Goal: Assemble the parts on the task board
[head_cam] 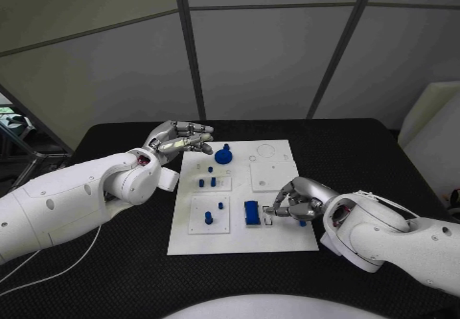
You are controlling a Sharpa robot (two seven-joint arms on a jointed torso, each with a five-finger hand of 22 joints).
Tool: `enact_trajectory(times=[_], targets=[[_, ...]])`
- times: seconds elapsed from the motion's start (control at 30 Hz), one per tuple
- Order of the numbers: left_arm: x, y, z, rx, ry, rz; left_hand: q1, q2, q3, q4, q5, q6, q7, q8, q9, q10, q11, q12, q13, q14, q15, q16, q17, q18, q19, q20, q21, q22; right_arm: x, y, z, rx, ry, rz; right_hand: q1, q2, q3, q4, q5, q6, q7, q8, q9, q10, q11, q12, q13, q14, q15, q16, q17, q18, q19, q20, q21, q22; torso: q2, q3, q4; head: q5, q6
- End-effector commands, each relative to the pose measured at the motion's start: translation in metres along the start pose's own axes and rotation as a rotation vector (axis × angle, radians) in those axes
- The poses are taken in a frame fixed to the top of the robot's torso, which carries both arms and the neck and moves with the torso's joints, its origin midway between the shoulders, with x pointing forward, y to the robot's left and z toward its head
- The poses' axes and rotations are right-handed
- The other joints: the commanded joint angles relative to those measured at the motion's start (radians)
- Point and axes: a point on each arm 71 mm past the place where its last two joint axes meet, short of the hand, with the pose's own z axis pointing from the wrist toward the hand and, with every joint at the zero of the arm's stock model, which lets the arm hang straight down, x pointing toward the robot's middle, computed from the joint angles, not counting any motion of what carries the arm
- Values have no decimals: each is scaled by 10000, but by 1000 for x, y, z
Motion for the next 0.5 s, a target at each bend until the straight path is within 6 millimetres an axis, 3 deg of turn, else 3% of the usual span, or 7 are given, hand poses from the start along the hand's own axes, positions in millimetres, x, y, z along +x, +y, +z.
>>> enact_trajectory(times=[0.03, 0.2, 0.37, 0.5], targets=[[0, -1, 0, 99, 72, -71, -33, 82, -45, 0, -40, 33, 46, 57, 2, 68, -4, -24, -8, 48, -11, -53, 10, -108, 48, 13, -42, -10, -7, 1, -6, -748, -458, -299, 200, 46, -18, -45, 58, 3, 35, -194, -97, 15, 79, -78, -41, 552, 43, 27, -8, -92, 210, 42, 48, 1742, 0, 7, -17, -71, 41], [1, 0, 0, 95, 91, -84, -33, 82, -45, 0, -40, 33, 46, 57, 2, 68, -4, -24, -8, 48, -11, -53, 10, -108, 48, 13, -42, -10, -19, -18, -15, -385, -762, -800, 420, 57, -56, -32, 88, 115, 64, -493, -251, 13, 103, -149, -64, 548, 64, 21, -10, -94, 216, 69, 53, 1754, -1, -19, 2, -286, 73], [1, 0, 0, 94, 84, -85, -33, 82, -45, 0, -40, 33, 46, 57, 2, 68, -4, -24, -8, 48, -11, -53, 10, -108, 48, 13, -42, -10, -26, -36, -21, 226, -826, -1500, 440, 11, -178, 74, 104, 350, 45, -636, -324, 28, 95, -191, -69, 546, 63, 15, -11, -95, 220, 80, 55, 1761, 24, 9, -10, -464, 106], [1, 0, -1, 87, 92, -87, -21, 94, -47, -8, -38, 35, 44, 62, 1, 76, -5, -30, -22, 69, -14, -89, 13, -109, 65, 8, -52, -39, -27, -40, -22, 436, -724, -1978, 371, -28, -306, 210, 63, 551, 8, -689, -342, 24, 69, -253, -96, 533, 48, -18, -56, -83, 188, 73, 21, 1730, 33, 1, 3, -526, 115]])
